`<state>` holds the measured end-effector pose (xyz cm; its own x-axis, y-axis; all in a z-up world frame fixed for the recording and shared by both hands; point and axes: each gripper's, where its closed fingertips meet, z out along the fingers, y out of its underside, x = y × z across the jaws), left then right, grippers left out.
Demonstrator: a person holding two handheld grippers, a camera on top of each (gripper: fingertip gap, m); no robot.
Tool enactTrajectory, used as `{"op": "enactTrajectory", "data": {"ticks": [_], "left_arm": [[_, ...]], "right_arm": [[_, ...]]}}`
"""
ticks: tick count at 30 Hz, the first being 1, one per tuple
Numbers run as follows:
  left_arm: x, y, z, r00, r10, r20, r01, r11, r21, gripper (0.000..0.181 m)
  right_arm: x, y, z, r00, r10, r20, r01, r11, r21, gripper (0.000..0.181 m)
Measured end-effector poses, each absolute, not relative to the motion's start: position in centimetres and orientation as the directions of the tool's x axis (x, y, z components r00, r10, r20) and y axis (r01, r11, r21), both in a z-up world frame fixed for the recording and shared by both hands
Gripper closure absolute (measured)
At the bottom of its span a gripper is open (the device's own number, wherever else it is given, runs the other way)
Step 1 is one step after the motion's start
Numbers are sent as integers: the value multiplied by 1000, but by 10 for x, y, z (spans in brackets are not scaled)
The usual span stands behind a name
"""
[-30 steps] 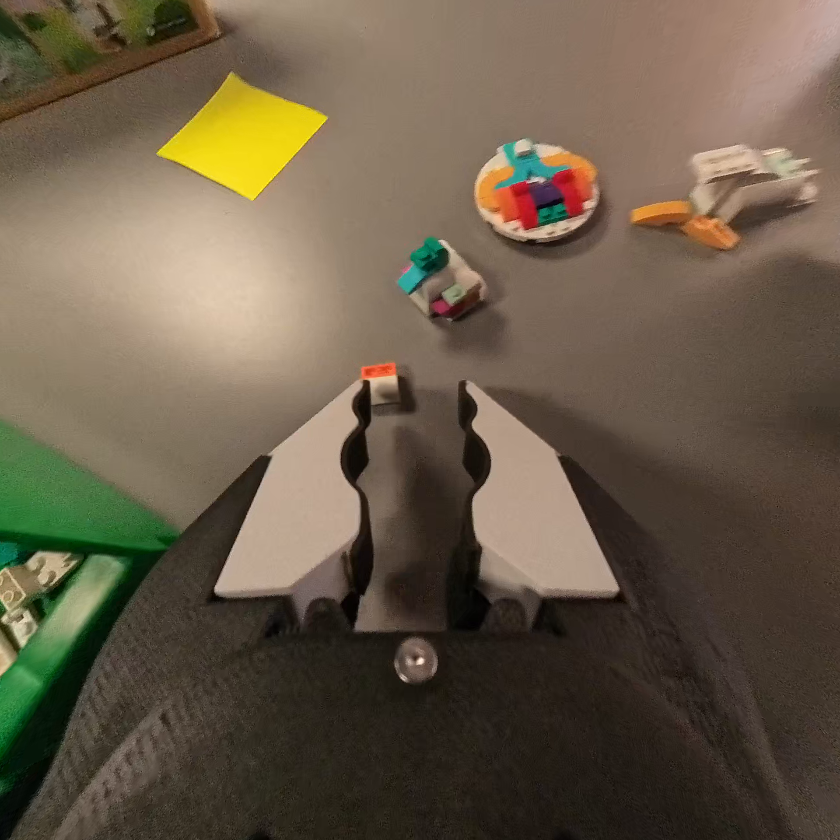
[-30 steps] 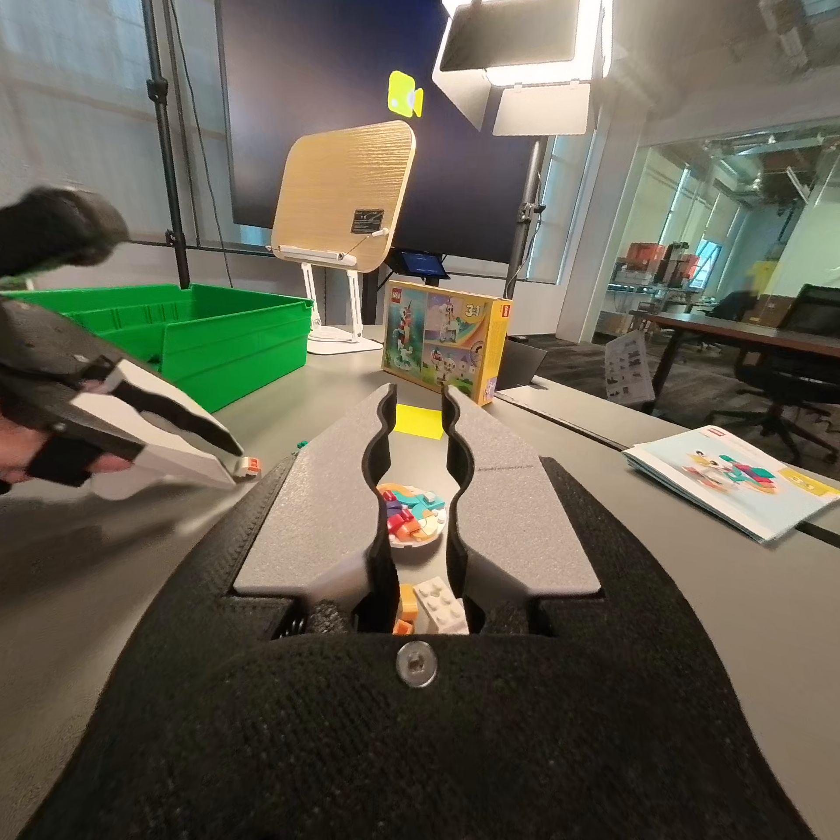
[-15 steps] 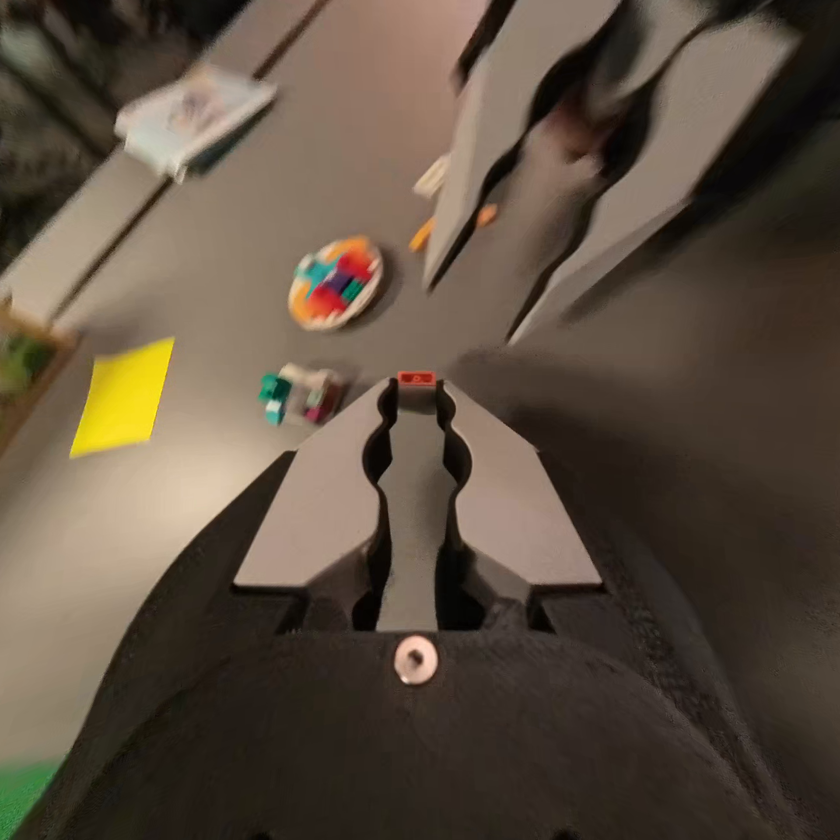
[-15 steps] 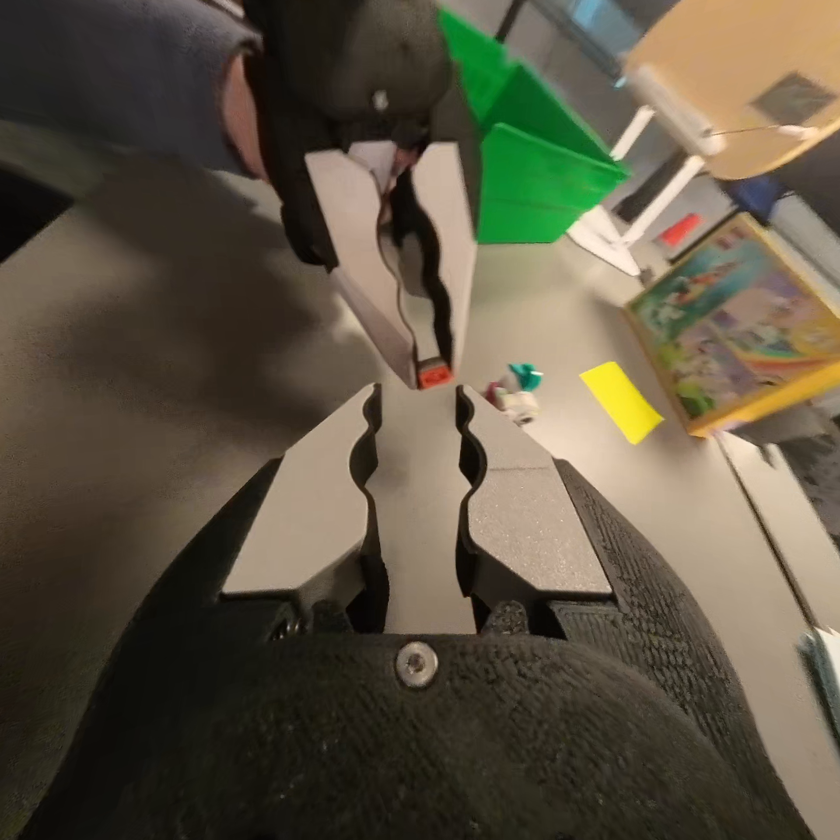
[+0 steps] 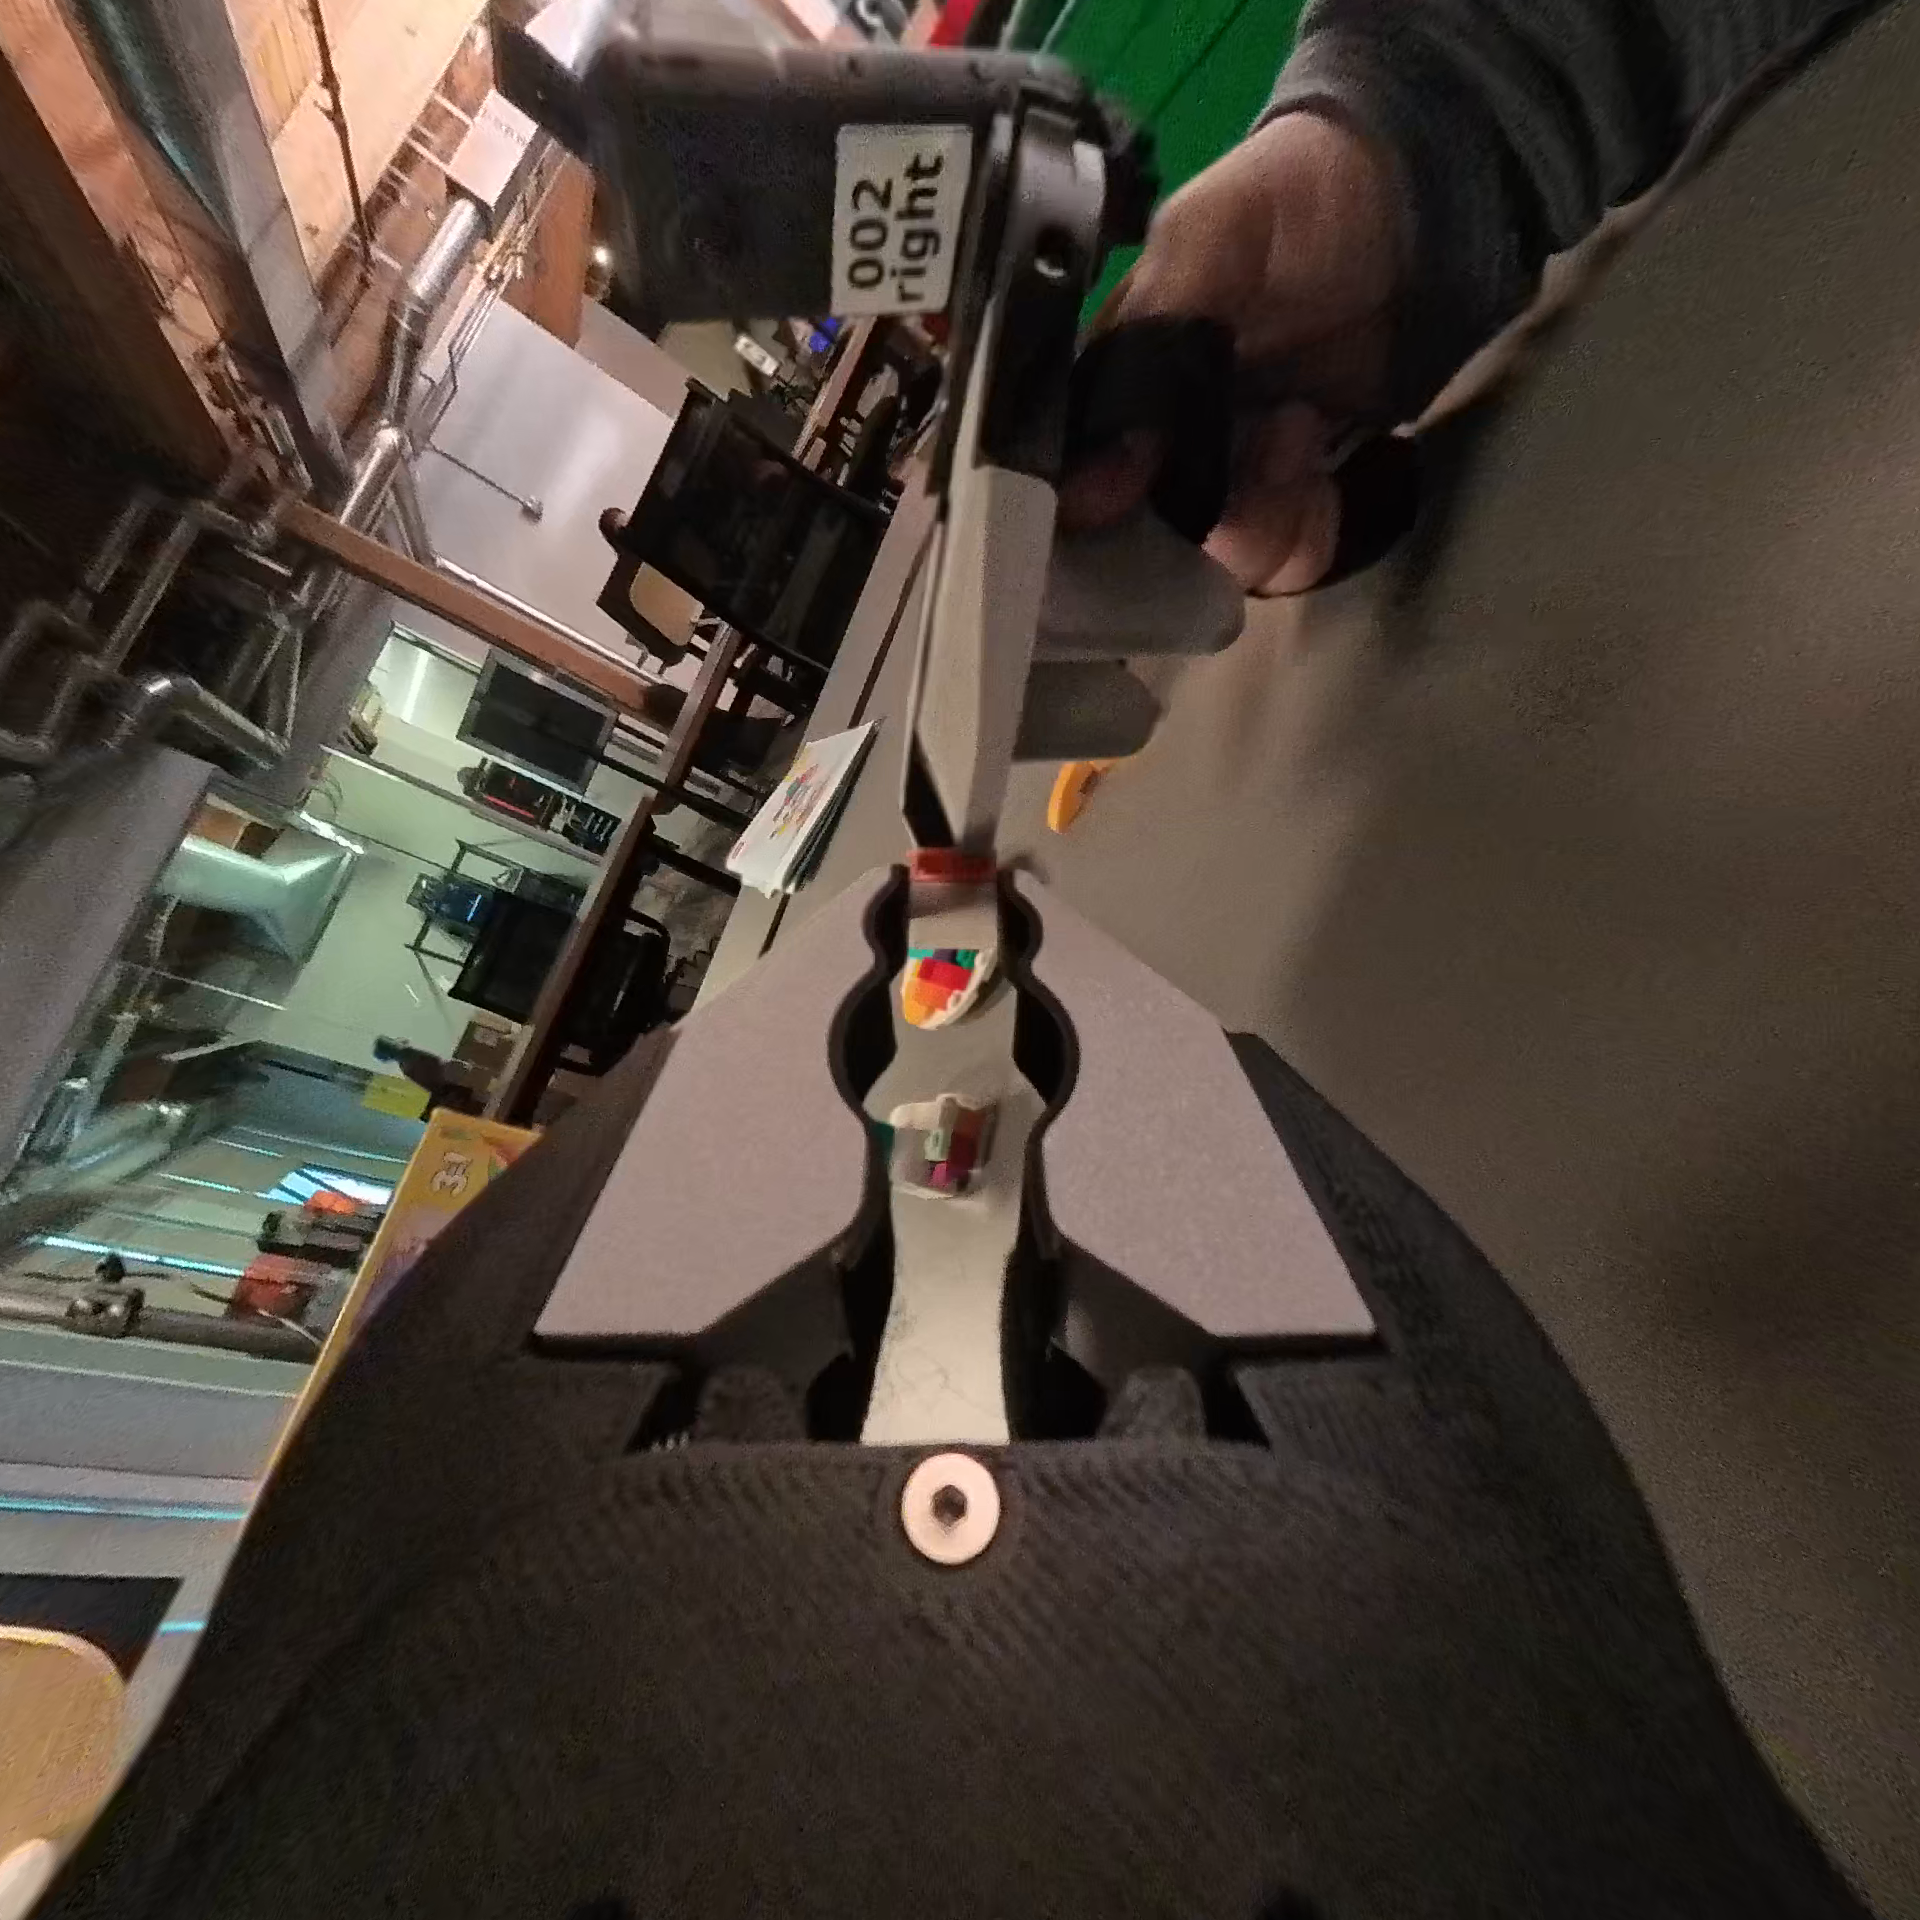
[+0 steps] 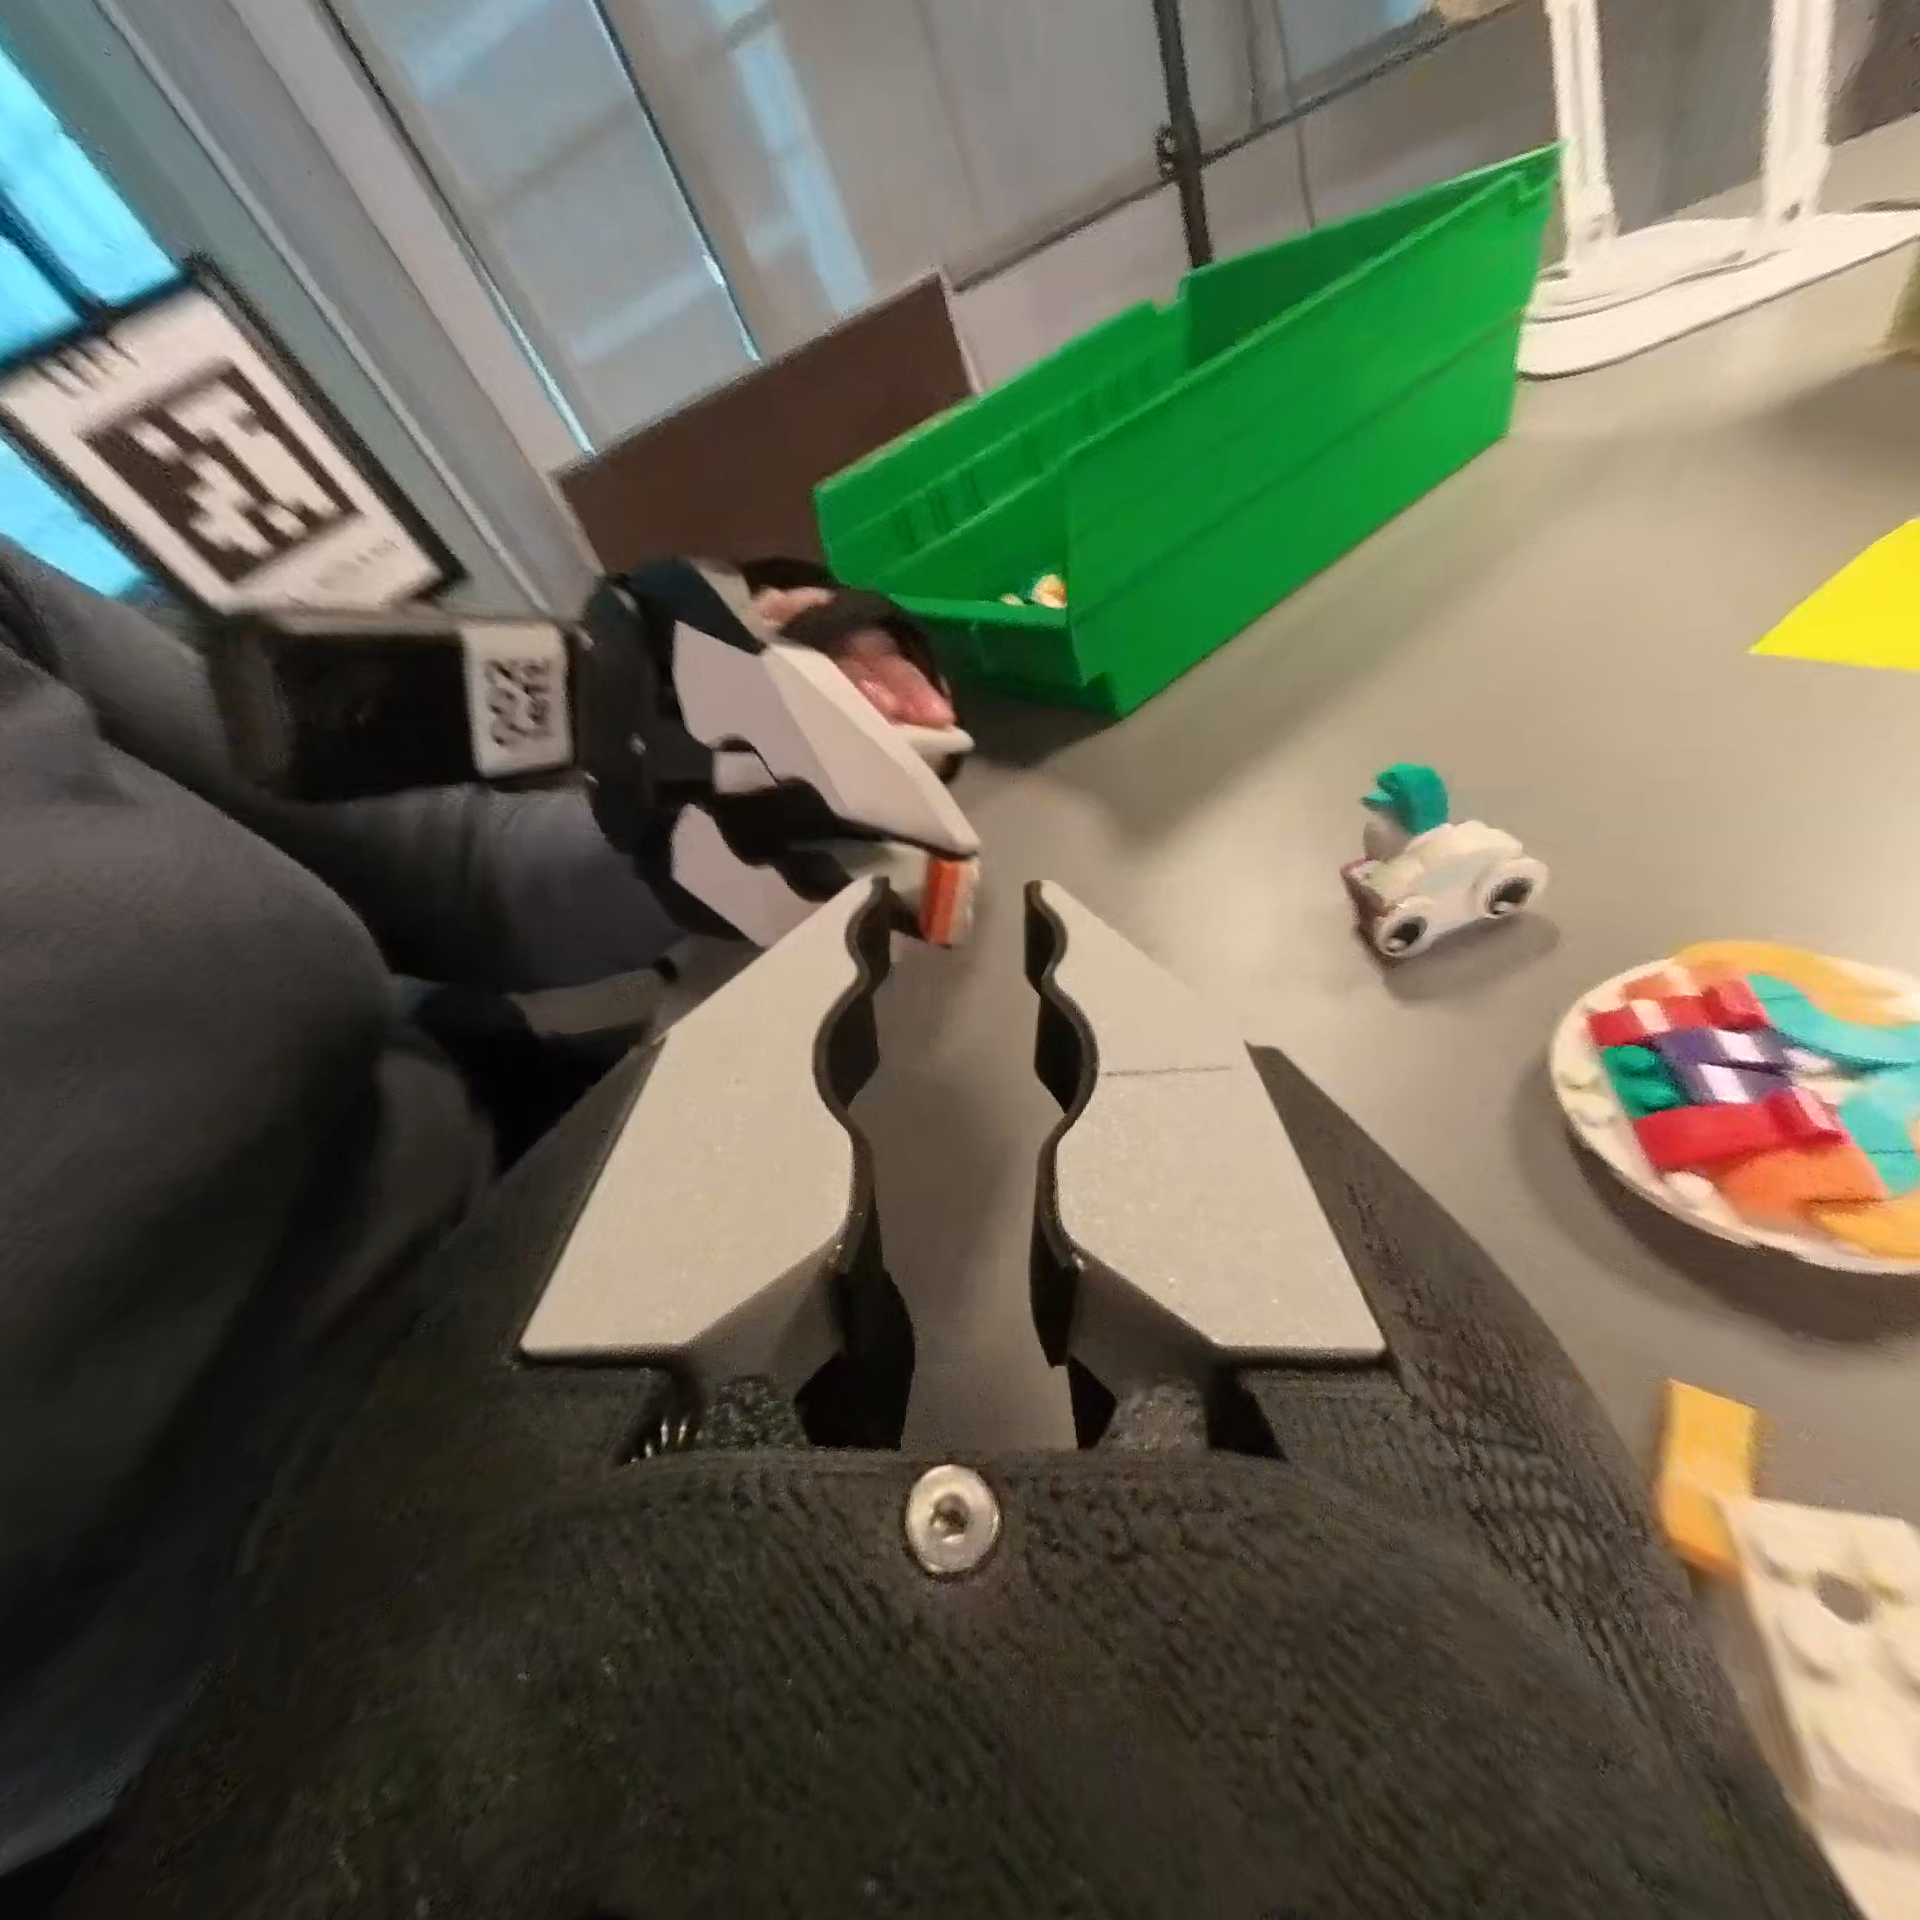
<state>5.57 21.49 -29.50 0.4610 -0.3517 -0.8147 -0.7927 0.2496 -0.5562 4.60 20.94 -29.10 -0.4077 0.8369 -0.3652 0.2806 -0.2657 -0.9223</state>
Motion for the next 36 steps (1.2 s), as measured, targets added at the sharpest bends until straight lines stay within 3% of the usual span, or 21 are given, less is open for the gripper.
{"op": "enactTrajectory", "data": {"ticks": [5,10,17,22,26,31,36], "left_arm": [[63,211,-297,447,-368,-815,-786,273,-554,166],[71,204,-293,528,-444,-724,-689,275,-671,163],[72,203,-303,494,-462,-736,-710,274,-648,150],[60,207,-312,559,-527,-641,-674,162,-721,147],[51,210,-335,634,-655,-411,-583,-56,-810,147],[41,220,-343,698,-624,-352,-566,-179,-805,149],[41,220,-343,721,-622,-306,-530,-211,-821,150]], "right_arm": [[49,203,-282,-472,721,-507,298,-411,-861,170],[53,200,-279,-513,649,-562,325,-459,-827,174],[52,202,-284,-489,665,-565,344,-448,-825,174],[48,220,-288,-407,795,-450,280,-361,-890,166],[53,234,-302,-330,883,-333,326,-225,-918,157],[55,222,-340,-340,939,-57,481,121,-868,154],[51,222,-355,-323,945,51,536,227,-813,146]]}}
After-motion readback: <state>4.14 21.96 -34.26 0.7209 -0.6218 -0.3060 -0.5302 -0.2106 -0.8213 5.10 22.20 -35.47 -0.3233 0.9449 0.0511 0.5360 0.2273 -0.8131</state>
